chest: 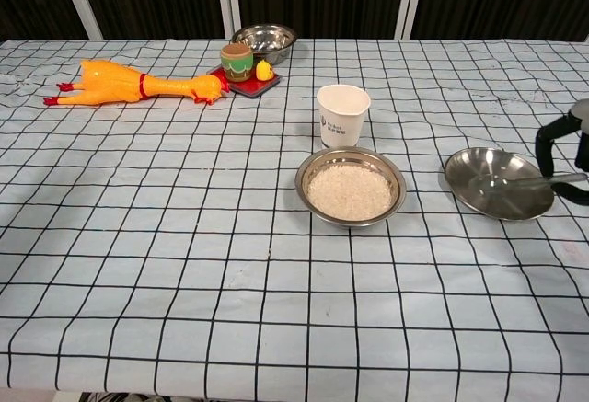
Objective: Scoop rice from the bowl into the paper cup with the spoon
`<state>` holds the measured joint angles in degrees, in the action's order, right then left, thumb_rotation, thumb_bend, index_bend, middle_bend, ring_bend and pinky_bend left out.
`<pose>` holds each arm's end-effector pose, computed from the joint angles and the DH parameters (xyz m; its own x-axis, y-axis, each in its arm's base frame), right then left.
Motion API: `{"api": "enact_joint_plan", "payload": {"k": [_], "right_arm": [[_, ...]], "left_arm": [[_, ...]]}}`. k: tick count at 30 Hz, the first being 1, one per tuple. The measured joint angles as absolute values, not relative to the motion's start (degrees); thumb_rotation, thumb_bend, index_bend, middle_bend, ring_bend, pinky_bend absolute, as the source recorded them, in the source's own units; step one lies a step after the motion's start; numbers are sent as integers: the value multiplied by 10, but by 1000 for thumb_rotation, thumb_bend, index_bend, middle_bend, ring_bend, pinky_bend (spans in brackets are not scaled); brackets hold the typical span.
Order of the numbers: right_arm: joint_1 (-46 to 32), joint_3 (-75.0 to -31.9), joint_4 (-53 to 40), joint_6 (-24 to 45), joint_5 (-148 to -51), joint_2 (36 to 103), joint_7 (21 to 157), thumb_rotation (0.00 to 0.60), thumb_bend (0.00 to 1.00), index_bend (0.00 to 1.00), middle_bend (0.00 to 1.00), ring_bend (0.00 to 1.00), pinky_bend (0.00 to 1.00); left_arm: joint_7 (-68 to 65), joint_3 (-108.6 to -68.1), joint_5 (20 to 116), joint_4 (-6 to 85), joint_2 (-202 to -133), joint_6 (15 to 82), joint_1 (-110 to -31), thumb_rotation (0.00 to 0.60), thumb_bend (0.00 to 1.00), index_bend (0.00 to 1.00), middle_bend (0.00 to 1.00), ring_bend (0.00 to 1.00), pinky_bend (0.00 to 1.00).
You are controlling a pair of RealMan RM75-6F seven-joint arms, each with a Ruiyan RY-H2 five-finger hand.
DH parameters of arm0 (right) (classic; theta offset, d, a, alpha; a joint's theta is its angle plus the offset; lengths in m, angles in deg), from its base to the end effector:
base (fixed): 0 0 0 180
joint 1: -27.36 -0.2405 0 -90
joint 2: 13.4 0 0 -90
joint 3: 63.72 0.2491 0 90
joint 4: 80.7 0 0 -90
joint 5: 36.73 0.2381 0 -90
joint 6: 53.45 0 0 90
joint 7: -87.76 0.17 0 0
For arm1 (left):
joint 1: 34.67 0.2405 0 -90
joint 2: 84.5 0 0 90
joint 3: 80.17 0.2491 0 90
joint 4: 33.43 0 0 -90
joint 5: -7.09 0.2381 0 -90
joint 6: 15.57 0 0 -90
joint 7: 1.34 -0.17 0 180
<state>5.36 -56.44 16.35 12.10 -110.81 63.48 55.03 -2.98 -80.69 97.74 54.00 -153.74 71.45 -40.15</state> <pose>-0.2197 -0.2905 0.0156 0.6189 -0.1558 0.7699 -0.7791 -0.2460 0.5766 -0.3105 0.2026 0.1027 0.4244 0.0021 0.9055 0.9011 -0.0987 -0.4222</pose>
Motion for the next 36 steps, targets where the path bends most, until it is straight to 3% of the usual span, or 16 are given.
{"api": "enact_joint_plan", "payload": {"k": [10, 18, 26, 36], "right_arm": [[-17, -512, 243, 134, -989, 656, 309, 600, 505, 692, 1000, 1000, 1000], [-103, -484, 240, 227, -922, 770, 86, 600, 505, 694, 1000, 1000, 1000], [-156, -516, 138, 274, -952, 860, -6, 600, 505, 693, 1000, 1000, 1000], [-174, -570, 26, 277, -1011, 922, -19, 600, 505, 700, 1000, 1000, 1000]], "left_arm": [[-22, -804, 979, 551, -1534, 706, -405, 600, 0, 0, 0, 0, 0], [-7, -805, 981, 557, -1528, 708, -406, 600, 0, 0, 0, 0, 0], [2, -803, 986, 561, -1524, 707, -408, 600, 0, 0, 0, 0, 0], [14, -803, 987, 564, -1520, 707, -409, 600, 0, 0, 0, 0, 0]]}}
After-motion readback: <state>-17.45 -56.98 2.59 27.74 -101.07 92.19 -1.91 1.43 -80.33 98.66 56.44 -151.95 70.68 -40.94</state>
